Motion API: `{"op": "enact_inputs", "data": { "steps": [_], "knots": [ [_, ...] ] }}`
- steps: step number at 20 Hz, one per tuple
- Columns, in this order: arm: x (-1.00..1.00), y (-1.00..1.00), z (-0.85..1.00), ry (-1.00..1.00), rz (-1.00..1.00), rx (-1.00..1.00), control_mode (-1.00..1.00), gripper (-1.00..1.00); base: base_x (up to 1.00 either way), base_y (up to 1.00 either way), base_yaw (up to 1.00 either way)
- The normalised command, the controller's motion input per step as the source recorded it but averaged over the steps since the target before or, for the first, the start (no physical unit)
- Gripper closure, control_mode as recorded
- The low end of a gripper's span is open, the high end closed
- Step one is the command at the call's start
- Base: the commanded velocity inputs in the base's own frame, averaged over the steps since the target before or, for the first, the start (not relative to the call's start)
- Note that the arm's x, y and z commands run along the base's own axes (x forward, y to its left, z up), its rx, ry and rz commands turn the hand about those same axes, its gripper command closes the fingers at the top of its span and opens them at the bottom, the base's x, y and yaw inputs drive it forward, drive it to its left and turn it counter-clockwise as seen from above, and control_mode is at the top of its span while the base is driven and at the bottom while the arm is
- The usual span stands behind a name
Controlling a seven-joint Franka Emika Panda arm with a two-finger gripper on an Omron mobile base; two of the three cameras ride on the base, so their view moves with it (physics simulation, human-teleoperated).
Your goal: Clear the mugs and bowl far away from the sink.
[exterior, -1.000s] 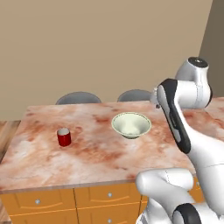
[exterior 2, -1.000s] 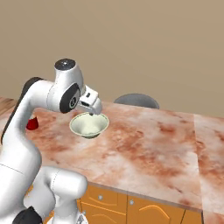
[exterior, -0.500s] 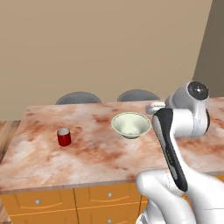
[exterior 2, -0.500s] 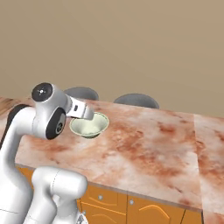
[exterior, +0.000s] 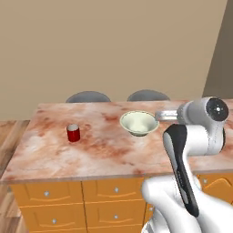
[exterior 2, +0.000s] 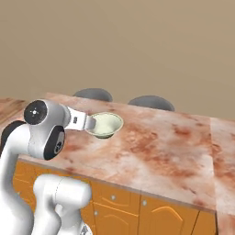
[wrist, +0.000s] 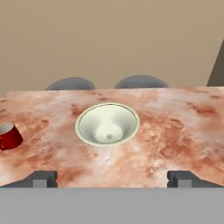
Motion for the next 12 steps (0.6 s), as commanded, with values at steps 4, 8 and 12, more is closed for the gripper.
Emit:
{"op": "enact_inputs", "data": {
  "steps": [4, 8, 12],
  "knots": [
    [0.0, 0.0, 0.0, 0.0, 0.0, 0.0, 1.0, -1.0, -0.77, 0.54, 0.48],
    [0.0, 0.0, 0.0, 0.0, 0.0, 0.0, 1.0, -1.0, -0.36, 0.64, 0.68],
    [0.0, 0.0, 0.0, 0.0, 0.0, 0.0, 1.0, -1.0, -0.02, 0.64, 0.87]
  ]
}}
